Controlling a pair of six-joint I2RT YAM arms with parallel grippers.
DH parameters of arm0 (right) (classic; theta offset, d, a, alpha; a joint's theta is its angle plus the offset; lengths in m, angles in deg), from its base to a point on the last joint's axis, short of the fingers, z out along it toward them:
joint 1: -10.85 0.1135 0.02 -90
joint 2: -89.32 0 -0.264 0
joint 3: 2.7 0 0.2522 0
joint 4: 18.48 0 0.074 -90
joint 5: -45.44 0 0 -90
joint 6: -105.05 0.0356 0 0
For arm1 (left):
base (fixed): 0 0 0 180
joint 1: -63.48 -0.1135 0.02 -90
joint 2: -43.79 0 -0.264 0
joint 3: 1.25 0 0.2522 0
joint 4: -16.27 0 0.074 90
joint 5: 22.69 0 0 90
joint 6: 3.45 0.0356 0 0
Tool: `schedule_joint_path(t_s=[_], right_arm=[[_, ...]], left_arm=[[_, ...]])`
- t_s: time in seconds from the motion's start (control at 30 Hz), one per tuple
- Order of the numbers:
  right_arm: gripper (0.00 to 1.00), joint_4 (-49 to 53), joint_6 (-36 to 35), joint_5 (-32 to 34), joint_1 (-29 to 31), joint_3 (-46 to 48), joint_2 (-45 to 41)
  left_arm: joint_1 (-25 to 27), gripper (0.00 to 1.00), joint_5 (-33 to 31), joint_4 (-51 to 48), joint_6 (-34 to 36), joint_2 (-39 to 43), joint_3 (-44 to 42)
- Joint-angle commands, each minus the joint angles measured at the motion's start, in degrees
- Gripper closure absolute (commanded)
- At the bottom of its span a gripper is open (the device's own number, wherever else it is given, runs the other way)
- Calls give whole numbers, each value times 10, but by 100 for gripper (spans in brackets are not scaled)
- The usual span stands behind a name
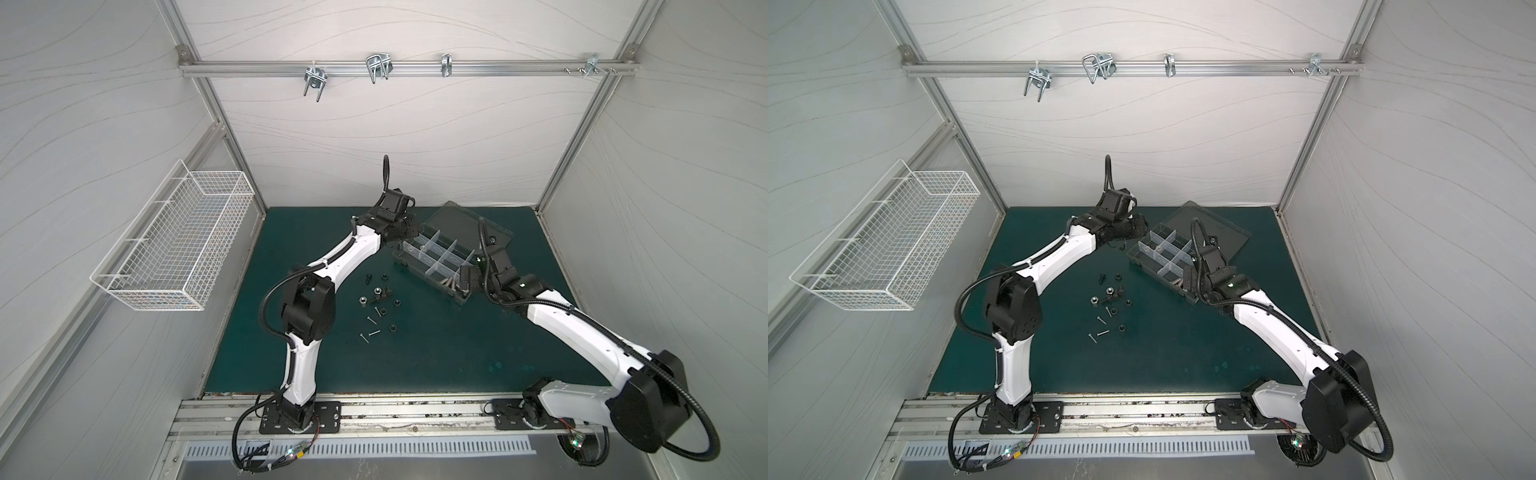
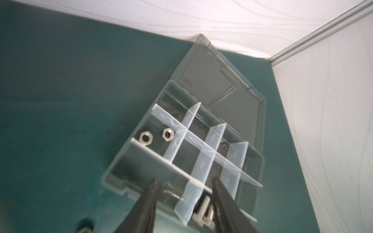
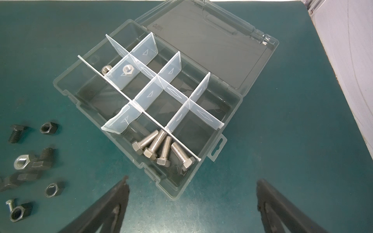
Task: Sort the screws and nuts into containers
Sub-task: 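Return the left gripper to the pile over a third silver nut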
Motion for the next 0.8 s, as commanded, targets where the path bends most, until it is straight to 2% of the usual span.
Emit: schedule_joint_path(t_s=[0.0,0.2,0.4,0.5,0.77], right_arm=[[1,0,10,-1,-4,-3,-14],[1,-2,10,-1,-4,0,-13],[1,-2,10,-1,-4,-3,-11],[1,-1,7,3,-4,-5,-11],[1,-1,3,10,-4,-5,-10]], left_arm=[[3,54,-46,34,9,56,-69],[3,52,-104,16,23,149,-197],[-1,43,-144,-37,33,186,-270],[-14,36,-142,-64,31,189,-296],[-59,34,-120,-91,17,194,-361]])
